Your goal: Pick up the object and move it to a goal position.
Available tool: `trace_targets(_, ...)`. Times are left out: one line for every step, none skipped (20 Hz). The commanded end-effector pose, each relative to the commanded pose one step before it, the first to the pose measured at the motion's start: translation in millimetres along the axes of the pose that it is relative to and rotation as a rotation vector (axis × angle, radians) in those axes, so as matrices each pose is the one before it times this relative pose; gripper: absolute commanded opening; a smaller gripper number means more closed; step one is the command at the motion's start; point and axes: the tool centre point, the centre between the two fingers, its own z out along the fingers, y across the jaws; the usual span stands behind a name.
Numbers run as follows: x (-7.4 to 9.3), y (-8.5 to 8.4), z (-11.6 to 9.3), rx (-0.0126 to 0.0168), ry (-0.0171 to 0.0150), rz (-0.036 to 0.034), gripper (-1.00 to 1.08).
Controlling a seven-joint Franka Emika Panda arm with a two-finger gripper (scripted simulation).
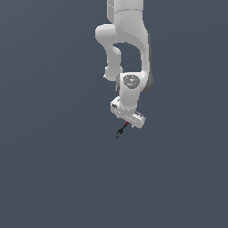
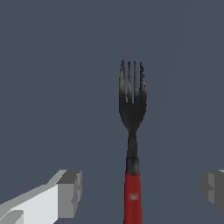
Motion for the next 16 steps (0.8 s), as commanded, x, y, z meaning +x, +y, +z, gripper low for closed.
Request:
trace_targets(-0.61,0.45,9.38,-0.00062,-0.00054,0.00063,1.0)
trace_targets(-0.07,0.23,4.84,0.00005,0.00009,0.00068,1.0)
trace_targets(-0.07,0.2,5.21,0.00005,0.00009,0.00068,1.0)
trace_targets(-0.25,-0.08,4.77,0.0,0.0,0.0,1.0)
trace_targets(0.07,0.15,4.09,0.00006,0.00009,0.00068,1.0)
trace_targets(-0.1,-0.14,3.54,0.0,0.0,0.0,1.0)
trace_targets(0.14,0.03,2.89,0.00007,0.00007,0.00048,1.0)
trace_targets(0.01,-0.16,2.37,0.0,0.0,0.0,1.0)
trace_targets(0.04,-0.16,1.81,0.0,0.0,0.0,1.0)
trace_targets(0.05,-0.13,1.27,0.0,0.0,0.0,1.0)
trace_targets(0.04,-0.09,0.75,0.0,0.0,0.0,1.0)
trace_targets(0.02,-0.03,0.25,0.0,0.0,0.0,1.0)
trace_targets(0.0,0.0,0.0,0.0,0.0,0.0,-1.0)
trace_targets(0.0,0.0,0.0,0.0,0.0,0.0,-1.0)
trace_targets(0.0,0.0,0.0,0.0,0.0,0.0,-1.0)
trace_targets(0.0,0.0,0.0,0.0,0.0,0.0,-1.0)
